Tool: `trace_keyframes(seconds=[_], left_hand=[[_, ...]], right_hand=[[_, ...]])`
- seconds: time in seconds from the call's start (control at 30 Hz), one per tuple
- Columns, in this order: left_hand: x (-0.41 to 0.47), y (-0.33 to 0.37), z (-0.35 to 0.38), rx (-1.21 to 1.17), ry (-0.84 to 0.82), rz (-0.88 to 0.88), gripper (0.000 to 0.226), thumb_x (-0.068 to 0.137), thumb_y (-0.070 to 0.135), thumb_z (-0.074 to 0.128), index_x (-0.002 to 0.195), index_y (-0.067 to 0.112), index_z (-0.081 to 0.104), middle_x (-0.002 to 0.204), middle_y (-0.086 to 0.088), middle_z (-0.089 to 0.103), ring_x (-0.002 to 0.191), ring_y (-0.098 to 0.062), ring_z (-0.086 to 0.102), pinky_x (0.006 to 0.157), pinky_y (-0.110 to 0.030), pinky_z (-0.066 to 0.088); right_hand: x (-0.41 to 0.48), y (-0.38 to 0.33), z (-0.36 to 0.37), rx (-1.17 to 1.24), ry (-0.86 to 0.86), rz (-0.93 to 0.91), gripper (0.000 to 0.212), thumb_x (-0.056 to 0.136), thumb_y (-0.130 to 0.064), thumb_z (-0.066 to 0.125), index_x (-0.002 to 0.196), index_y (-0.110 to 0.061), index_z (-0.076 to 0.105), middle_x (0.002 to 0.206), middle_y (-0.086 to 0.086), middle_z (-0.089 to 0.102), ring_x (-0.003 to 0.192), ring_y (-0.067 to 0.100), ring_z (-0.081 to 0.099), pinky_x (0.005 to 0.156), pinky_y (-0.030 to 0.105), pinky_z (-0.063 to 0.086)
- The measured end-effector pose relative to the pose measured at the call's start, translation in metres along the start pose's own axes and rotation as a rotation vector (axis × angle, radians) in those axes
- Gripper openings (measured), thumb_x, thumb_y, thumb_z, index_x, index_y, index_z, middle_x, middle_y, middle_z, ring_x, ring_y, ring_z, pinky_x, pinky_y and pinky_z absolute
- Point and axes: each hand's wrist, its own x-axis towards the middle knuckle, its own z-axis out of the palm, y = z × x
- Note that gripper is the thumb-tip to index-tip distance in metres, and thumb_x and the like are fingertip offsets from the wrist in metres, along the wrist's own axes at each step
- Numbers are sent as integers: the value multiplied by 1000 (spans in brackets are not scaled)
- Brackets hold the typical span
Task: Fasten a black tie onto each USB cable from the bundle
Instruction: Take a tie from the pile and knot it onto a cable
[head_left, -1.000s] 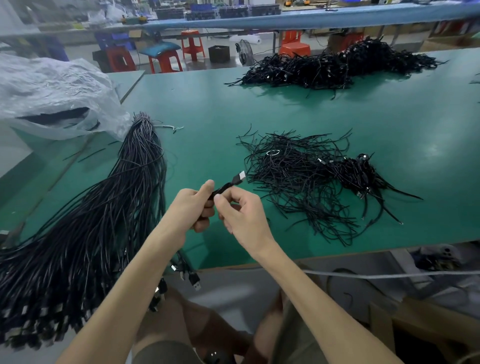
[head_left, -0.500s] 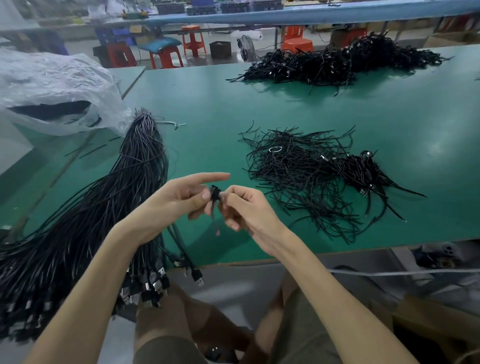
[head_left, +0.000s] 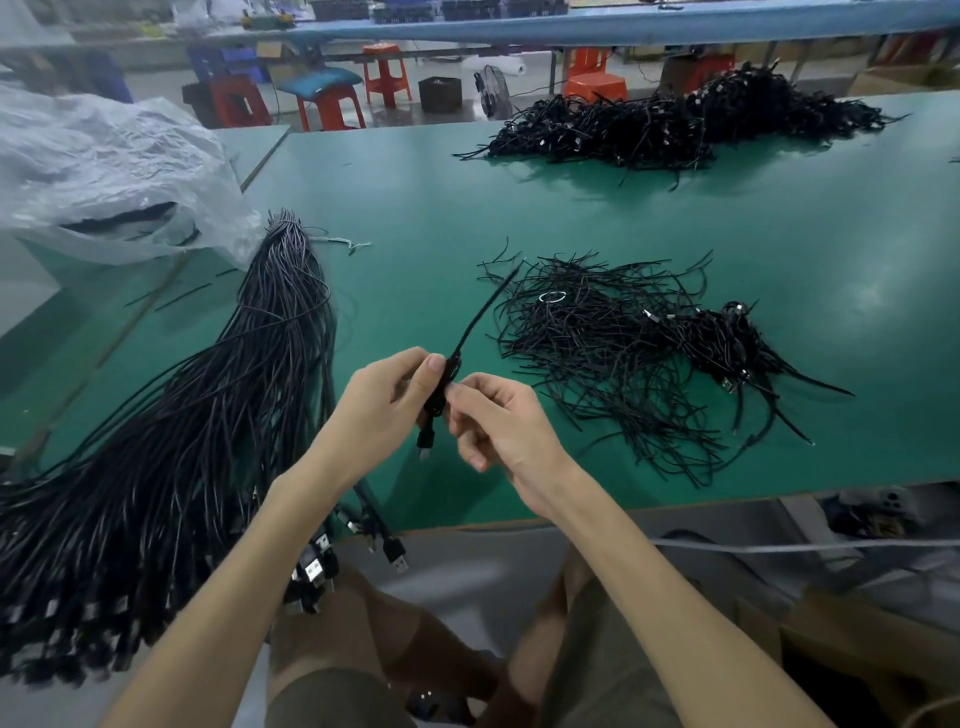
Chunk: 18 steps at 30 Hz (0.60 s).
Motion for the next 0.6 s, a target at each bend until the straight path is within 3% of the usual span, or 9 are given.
trace_keyframes(seconds=[0.07, 0.2, 0.3, 0.43, 0.53, 0.6], left_hand=[[1, 2, 3, -59, -16, -21, 53, 102, 50, 40, 81, 4, 55, 64, -9, 55, 54, -19, 45, 52, -31, 38], [4, 0, 6, -149, -57, -149, 57, 107, 44, 44, 73, -1, 49, 54, -5, 50, 44, -11, 45, 45, -20, 35], [5, -3, 7, -168, -95, -250, 56, 105, 50, 46, 70, 8, 45, 54, -1, 42, 45, -18, 48, 48, -24, 35], [6, -2, 10, -315, -110, -399, 49, 105, 46, 51, 70, 12, 43, 53, 9, 33, 41, -16, 39, 44, -27, 39], [6, 1, 11, -395, -124, -515, 42, 104, 46, 54, 81, 10, 52, 55, 9, 32, 41, -15, 34, 43, -26, 39], [5, 3, 13, -405, -118, -563, 41, 103, 45, 55, 83, 10, 54, 56, 8, 32, 41, -15, 33, 42, -24, 37]], right_hand=[[0, -1, 0, -44, -8, -18, 30, 101, -19, 62, 72, -14, 57, 65, 3, 58, 36, 14, 45, 37, 21, 33], [1, 0, 0, -114, -7, -49, 29, 102, -19, 60, 73, -12, 58, 65, 3, 57, 34, 15, 45, 37, 22, 32], [2, 2, -2, -166, 4, -72, 29, 102, -18, 60, 74, -11, 59, 65, 3, 55, 33, 16, 44, 37, 22, 32], [2, 5, -5, -264, 35, -133, 30, 102, -20, 61, 73, -9, 59, 64, 2, 57, 33, 18, 46, 38, 22, 33], [1, 6, -7, -434, 75, -197, 28, 101, -23, 62, 77, -8, 59, 59, 10, 57, 34, 21, 48, 42, 24, 35], [-1, 3, -9, -647, 91, -281, 25, 100, -22, 62, 78, -10, 59, 51, -2, 53, 40, 15, 48, 48, 27, 37]])
